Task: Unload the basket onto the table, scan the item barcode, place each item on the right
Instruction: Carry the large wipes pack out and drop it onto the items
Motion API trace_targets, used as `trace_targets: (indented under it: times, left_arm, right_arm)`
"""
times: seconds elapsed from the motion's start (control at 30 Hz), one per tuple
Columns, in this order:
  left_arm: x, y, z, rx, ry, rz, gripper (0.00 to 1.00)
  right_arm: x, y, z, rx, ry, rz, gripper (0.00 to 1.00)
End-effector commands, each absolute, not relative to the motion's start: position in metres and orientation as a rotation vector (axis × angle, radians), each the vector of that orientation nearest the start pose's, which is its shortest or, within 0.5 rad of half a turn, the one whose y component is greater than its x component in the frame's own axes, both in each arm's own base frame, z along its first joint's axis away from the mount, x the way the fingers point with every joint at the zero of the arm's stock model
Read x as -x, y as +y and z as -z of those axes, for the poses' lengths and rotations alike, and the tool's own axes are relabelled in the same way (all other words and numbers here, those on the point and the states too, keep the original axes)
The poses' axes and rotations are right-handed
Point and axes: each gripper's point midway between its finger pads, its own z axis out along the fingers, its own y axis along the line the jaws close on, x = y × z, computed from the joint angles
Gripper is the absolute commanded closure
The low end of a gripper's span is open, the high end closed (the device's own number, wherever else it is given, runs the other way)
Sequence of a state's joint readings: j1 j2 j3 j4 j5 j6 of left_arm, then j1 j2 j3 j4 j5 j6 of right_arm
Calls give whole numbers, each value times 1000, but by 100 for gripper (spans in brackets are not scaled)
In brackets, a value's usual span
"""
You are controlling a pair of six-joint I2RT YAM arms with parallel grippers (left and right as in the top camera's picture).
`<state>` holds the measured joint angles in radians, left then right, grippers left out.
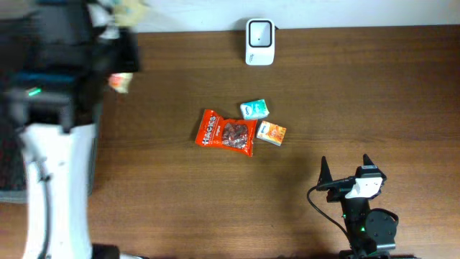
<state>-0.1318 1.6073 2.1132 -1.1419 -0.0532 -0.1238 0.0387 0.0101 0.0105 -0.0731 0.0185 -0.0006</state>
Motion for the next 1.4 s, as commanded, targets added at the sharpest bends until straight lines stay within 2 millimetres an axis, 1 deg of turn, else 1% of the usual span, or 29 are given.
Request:
trace_targets:
  times: [0.0,0.1,0.13,0.2,0.3,0.33,0.4,0.43,0.47,0.57,0.63,0.67,0.73,0.87,0.9,1.0,1.1,1.13,1.17,1.2,1.23,1.3,1.33,1.37]
  left_arm:
    - [-423,-125,-354,-210,2330,173,100]
    - [-427,-166,-304,-327,2457,183,100]
    - [-427,-181,-281,-373,2512,179,100]
    - [-426,-204,-246,-446,2593,169,100]
    - [-416,-236,-195,-563,2703,152,100]
    - [-413,-244,-181,-596,2731,142,100]
    - [-406,-258,-160,-652,2767,129,100]
    - [-400,-269,-145,-695,2789,120,100]
    - [-397,-276,-138,-720,2796,116,100]
    - [-390,-288,-127,-766,2807,109,100]
    - [-387,-292,-126,-781,2801,104,89]
    - [-387,-293,-126,-785,2799,101,86]
    - [-386,-293,-126,-785,2799,102,82]
    - [-386,-292,-126,-786,2802,101,81]
    - [-386,-292,-126,-786,2803,101,78]
    - [-383,-289,-134,-786,2810,95,73]
    - [-387,-279,-166,-759,2792,98,61]
    - [-389,-275,-182,-762,2772,103,43]
    - [-391,-272,-195,-767,2751,106,32]
    - [-392,-266,-213,-766,2726,112,25]
    - [-393,-260,-232,-744,2702,120,20]
    - [-396,-247,-263,-693,2654,138,10]
    - [-397,-241,-274,-670,2635,145,4]
    - [-398,-233,-287,-642,2613,150,0]
  right_arm:
    - [-246,2,-156,0,1648,4,2]
    - [-246,2,-156,0,1648,4,1]
    - [-246,2,-156,0,1648,4,1]
    - [-246,2,-156,0,1648,4,2]
    - [-246,2,-156,0,1648,4,2]
    - [-246,2,-156,0,1648,4,2]
    - [-246,2,-156,0,1648,4,2]
    - [-246,2,-156,0,1648,4,2]
    - [-246,2,-156,0,1648,4,2]
    - [-246,2,-156,0,1648,4,2]
    - [-246,2,-156,0,1648,4,2]
    - [-246,2,-156,0,1648,4,2]
    - [-246,2,-156,0,1648,4,1]
    - [-246,2,-156,0,1648,4,2]
    - [-246,2,-156,0,1648,4,2]
    - [-246,2,-156,0,1648,4,2]
    - [-246,2,-156,0,1648,4,2]
    - [-246,2,-156,0,1648,4,2]
    - [-246,2,-156,0,1648,4,2]
    - [-246,2,-156,0,1648,4,2]
    - [-246,2,-156,0,1648,4,2]
    - [-246,2,-156,0,1648,4,2]
    - [-246,2,-156,0,1648,4,2]
    - [-246,2,-156,0,1648,4,2]
